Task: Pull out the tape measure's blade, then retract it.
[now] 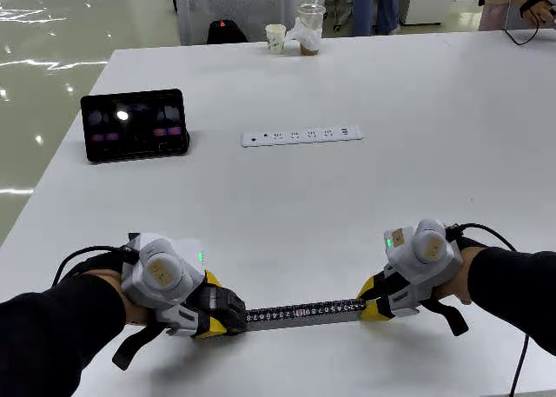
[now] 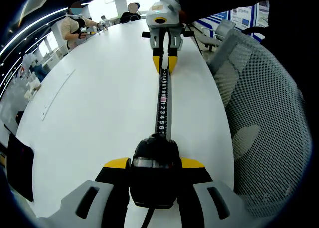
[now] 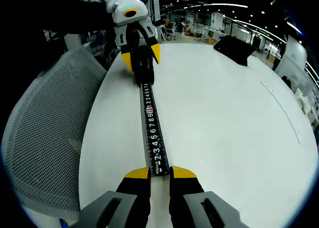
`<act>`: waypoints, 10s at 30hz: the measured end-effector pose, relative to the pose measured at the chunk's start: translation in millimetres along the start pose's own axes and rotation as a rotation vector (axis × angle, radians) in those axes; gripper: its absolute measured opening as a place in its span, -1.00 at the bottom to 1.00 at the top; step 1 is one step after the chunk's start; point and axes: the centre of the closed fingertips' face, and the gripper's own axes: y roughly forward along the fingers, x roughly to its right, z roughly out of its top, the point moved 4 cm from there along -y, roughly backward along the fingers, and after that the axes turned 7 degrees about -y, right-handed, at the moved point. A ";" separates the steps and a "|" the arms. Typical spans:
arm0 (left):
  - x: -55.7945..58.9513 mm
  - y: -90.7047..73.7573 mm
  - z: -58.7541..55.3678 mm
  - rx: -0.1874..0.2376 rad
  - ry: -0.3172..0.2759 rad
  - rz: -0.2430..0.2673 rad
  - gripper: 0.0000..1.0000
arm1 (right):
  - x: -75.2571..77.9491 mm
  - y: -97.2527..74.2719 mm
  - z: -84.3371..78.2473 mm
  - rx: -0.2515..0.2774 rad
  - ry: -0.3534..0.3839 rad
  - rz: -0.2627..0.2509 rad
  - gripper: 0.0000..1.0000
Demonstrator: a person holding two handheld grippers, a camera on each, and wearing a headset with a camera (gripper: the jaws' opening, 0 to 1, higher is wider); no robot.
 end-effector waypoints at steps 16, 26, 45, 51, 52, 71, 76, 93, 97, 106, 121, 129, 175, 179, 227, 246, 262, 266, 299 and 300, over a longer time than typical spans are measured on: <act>0.0 0.0 -0.5 0.003 0.000 0.000 -0.38 | 1.0 -6.3 -9.7 -0.009 0.005 -0.008 -0.80; 0.6 -0.1 -0.4 0.005 -0.002 0.000 -0.38 | 0.4 -9.7 -13.3 -0.009 0.011 -0.011 -0.80; 1.4 -1.4 -0.5 0.006 0.000 0.006 -0.38 | 0.5 -20.9 -25.0 -0.020 0.028 -0.016 -0.80; 2.0 -1.5 -0.3 0.008 -0.005 0.007 -0.38 | 0.7 -23.3 -27.0 -0.019 0.032 -0.016 -0.80; 2.1 -1.4 -0.3 0.008 -0.006 0.006 -0.38 | 0.7 -24.0 -27.8 -0.019 0.033 -0.017 -0.80; 1.0 -0.1 0.0 0.008 -0.005 0.005 -0.38 | 2.4 -29.6 -35.6 -0.021 0.049 -0.023 -0.80; 0.7 0.3 0.1 0.008 -0.004 0.005 -0.38 | 2.3 -30.9 -38.4 -0.021 0.054 -0.024 -0.80; 1.2 0.4 0.2 0.011 -0.005 0.010 -0.38 | 1.4 -33.6 -41.5 -0.025 0.069 -0.032 -0.79; 1.3 0.2 0.3 0.013 -0.007 0.010 -0.37 | 1.9 -33.0 -41.3 -0.031 0.077 -0.030 -0.78; 0.7 0.5 1.5 0.006 -0.016 0.005 -0.36 | 1.1 -32.9 -39.8 -0.037 0.085 -0.037 -0.76; 0.1 1.8 2.5 -0.034 0.002 -0.007 -0.36 | 0.7 -31.0 -37.6 -0.067 0.099 -0.049 -0.75; -0.9 -3.0 1.3 -0.044 -0.016 -0.007 -0.37 | 0.4 -30.0 -36.7 -0.102 0.076 -0.056 -0.74; -2.6 -33.2 -16.1 -0.005 -0.345 -0.030 0.85 | -13.8 -36.0 -30.2 -0.132 0.136 -0.042 0.37; -4.6 -34.2 -17.8 0.005 -0.373 -0.004 0.98 | -16.1 -35.1 -32.8 -0.125 0.174 -0.049 0.56; 4.6 -86.5 -57.1 0.289 -0.581 0.281 0.98 | -49.7 -86.8 -37.8 0.158 0.377 -0.402 0.98; 16.1 -100.6 -84.8 0.337 -0.650 0.400 0.98 | -61.5 -103.0 -62.0 0.178 0.459 -0.508 0.98; 25.3 -99.1 -93.6 0.351 -0.708 0.406 0.98 | -67.1 -103.2 -62.9 0.182 0.473 -0.522 0.98; 21.9 -100.4 -94.6 0.356 -0.723 0.417 0.98 | -69.2 -102.5 -61.6 0.180 0.477 -0.518 0.98; 19.7 -79.6 -29.9 0.373 -0.763 0.386 0.98 | -52.1 -104.7 -60.6 0.121 0.412 -0.496 0.98; 19.7 -78.8 -27.2 0.378 -0.766 0.382 0.98 | -51.2 -104.7 -60.2 0.119 0.410 -0.490 0.98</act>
